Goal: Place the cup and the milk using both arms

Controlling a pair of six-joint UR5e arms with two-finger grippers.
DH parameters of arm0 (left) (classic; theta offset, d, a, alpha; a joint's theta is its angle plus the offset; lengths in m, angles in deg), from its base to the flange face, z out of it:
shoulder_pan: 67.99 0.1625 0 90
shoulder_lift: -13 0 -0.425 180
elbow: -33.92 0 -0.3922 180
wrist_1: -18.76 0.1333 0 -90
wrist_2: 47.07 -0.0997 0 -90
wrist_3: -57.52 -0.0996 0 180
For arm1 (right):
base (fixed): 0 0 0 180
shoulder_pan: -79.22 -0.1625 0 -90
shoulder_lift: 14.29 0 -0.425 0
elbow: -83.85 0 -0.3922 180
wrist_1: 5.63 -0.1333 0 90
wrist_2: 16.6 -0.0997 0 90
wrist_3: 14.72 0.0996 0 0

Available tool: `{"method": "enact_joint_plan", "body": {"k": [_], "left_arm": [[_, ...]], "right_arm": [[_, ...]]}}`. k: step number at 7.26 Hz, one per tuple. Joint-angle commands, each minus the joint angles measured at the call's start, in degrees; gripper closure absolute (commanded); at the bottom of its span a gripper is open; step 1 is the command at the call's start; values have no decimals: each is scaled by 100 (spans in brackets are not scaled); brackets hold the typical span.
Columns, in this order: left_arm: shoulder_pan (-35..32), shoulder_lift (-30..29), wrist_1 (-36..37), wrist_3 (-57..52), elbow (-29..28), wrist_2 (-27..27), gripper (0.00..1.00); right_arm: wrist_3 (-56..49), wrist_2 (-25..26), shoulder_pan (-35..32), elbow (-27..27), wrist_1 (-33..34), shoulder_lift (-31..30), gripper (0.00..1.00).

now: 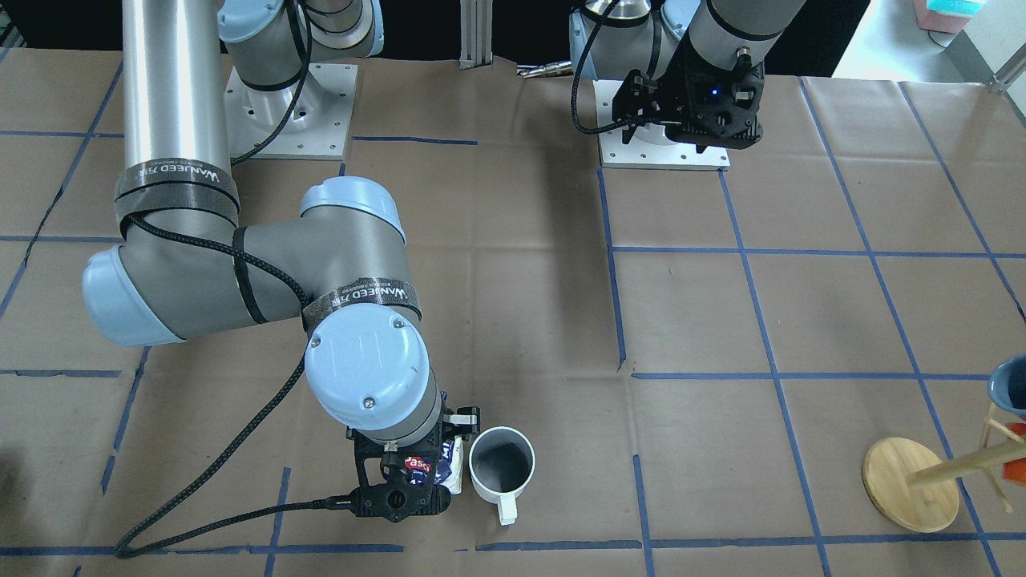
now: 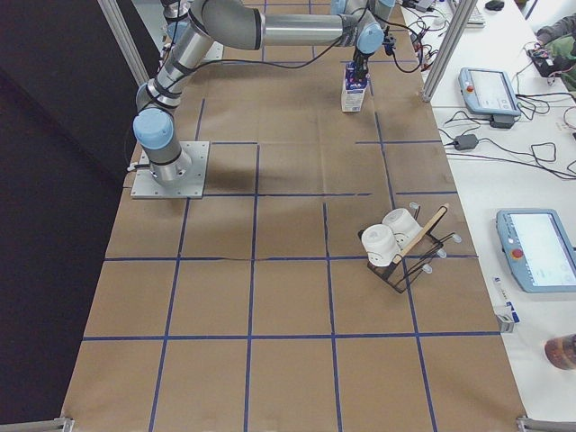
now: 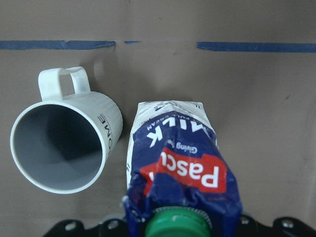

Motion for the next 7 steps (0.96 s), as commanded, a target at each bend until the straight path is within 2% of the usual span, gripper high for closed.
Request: {"method": "enact_joint_plan", "body": {"k": [1, 2, 4, 6, 7], "left_arm": [[15, 55, 0, 0, 15, 2, 0], [15, 55, 0, 0, 15, 2, 0], [15, 55, 0, 0, 15, 2, 0], [15, 64, 0, 0, 15, 2, 0], [15, 64, -9, 0, 15, 2, 0]], "right_arm": [[-48, -27, 108, -25, -8, -43, 0], [-48, -19, 170, -33, -17, -122, 0], [-222, 69, 249, 45, -139, -673, 0], [-1011, 113, 720, 482, -954, -1690, 0], [-1058, 339, 1011, 929, -1123, -2296, 0]]}}
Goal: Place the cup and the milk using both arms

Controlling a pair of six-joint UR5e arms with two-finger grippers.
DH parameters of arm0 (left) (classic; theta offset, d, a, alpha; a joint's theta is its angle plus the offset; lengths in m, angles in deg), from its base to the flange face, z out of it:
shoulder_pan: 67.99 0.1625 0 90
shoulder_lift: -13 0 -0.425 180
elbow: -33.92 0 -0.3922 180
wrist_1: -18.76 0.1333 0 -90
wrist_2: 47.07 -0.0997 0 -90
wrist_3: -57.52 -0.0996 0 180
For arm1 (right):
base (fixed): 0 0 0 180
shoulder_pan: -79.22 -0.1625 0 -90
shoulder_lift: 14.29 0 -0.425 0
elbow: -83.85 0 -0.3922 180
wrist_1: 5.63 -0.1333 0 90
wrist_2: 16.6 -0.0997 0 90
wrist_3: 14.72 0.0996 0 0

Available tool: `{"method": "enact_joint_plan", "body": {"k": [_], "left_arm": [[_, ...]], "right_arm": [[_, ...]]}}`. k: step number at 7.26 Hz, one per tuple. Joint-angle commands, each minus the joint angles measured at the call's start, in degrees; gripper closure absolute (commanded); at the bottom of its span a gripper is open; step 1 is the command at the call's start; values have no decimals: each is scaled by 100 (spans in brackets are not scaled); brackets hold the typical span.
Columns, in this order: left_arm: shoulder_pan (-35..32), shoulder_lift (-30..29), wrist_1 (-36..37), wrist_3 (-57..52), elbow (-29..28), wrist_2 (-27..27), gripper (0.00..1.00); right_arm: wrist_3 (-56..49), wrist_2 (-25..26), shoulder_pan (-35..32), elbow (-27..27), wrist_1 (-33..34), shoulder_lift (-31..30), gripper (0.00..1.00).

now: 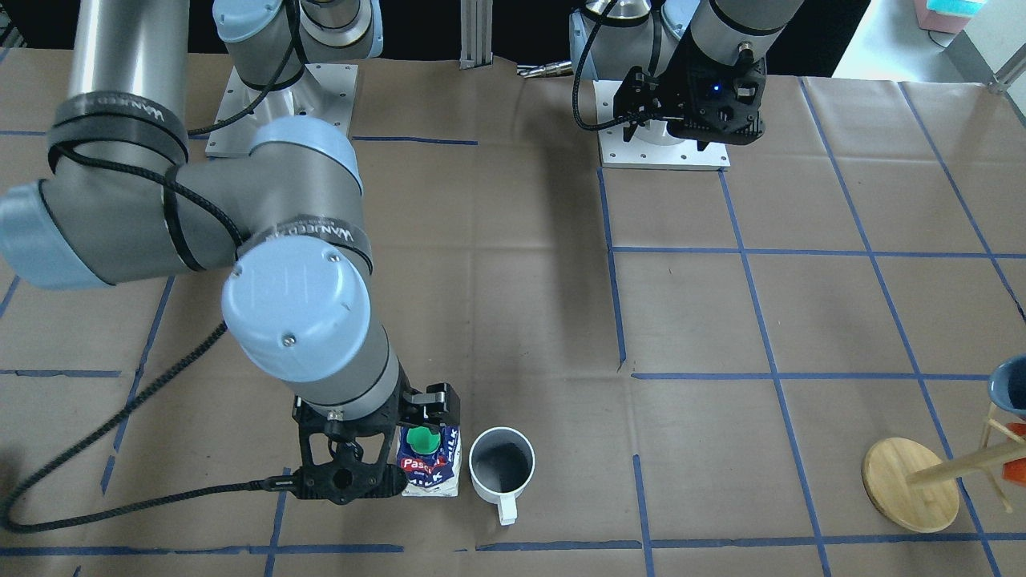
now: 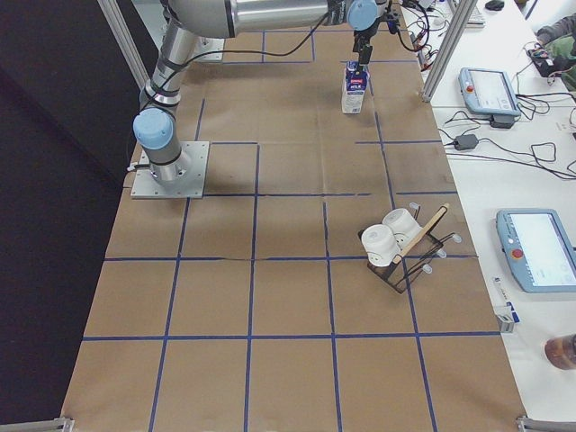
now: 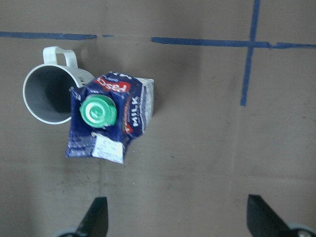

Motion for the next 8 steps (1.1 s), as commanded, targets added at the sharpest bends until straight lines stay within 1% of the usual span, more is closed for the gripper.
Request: {"method": "enact_joint_plan", "body": {"k": [1, 3, 4, 5, 7, 8], "left_arm": [[0, 2, -7, -9, 0, 0, 0], [0, 10, -7, -9, 0, -9, 0], [0, 10, -7, -9, 0, -9, 0], [0, 19, -7, -9, 0, -9, 0], [9, 80, -25, -18, 44, -17, 0], [9, 176, 10, -9, 244, -9, 0]], "right_arm": [[-405, 416, 487, 1084, -313, -1311, 0], [-433, 410, 689, 2481, -173, -2490, 0], [-294, 357, 690, 3062, 53, -2860, 0], [-205, 418, 690, 3355, 517, -2986, 0], [-204, 357, 681, 3323, 557, -2979, 0], [-204, 331, 681, 3323, 557, -2987, 0]]}}
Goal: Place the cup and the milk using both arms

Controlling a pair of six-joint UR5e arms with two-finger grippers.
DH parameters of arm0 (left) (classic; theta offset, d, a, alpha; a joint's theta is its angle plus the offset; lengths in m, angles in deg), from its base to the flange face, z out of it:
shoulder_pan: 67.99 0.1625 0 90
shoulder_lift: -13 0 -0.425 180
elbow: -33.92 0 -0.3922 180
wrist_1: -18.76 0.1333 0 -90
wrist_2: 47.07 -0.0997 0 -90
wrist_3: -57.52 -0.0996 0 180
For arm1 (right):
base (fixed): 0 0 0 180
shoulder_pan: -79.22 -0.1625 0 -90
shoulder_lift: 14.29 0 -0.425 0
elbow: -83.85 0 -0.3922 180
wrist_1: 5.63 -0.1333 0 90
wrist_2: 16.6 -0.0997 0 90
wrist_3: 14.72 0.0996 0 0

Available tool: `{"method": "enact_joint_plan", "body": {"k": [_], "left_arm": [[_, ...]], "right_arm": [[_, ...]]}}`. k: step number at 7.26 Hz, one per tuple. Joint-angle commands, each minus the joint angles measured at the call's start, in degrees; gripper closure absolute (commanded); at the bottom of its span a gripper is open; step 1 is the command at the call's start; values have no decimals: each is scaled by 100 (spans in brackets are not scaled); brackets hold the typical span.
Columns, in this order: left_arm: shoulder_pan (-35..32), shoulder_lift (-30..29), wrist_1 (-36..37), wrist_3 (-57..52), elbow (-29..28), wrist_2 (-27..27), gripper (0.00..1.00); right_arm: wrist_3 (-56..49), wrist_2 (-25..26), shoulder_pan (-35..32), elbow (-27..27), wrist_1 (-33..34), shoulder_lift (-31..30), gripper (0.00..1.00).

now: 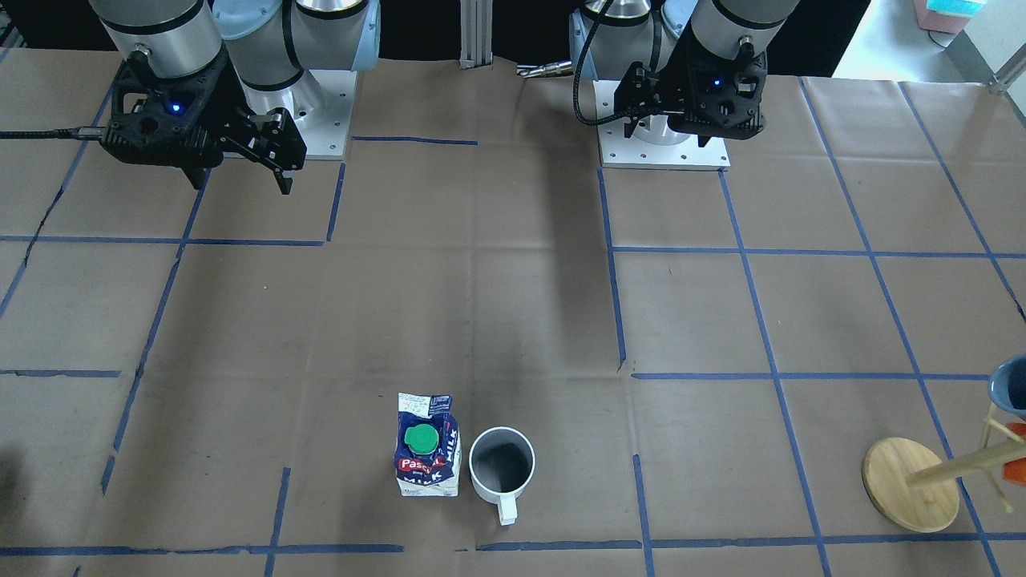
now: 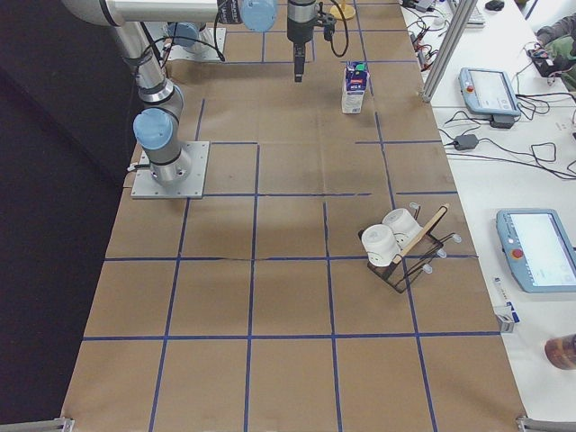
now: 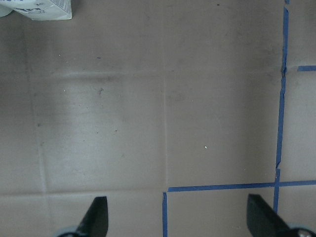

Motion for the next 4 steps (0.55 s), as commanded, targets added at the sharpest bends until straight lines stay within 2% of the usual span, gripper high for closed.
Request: {"method": "enact_joint_plan", "body": {"k": [1, 2, 4], "left_arm": [[29, 262, 34, 4, 359, 13, 0], [38, 377, 25, -5, 430, -5, 0], [82, 308, 25, -14, 177, 4, 0]], "right_arm": [[6, -21, -1, 16, 10, -17, 0], [6, -21, -1, 16, 9, -9, 0], [-3, -21, 8, 24, 1, 0, 0]]}}
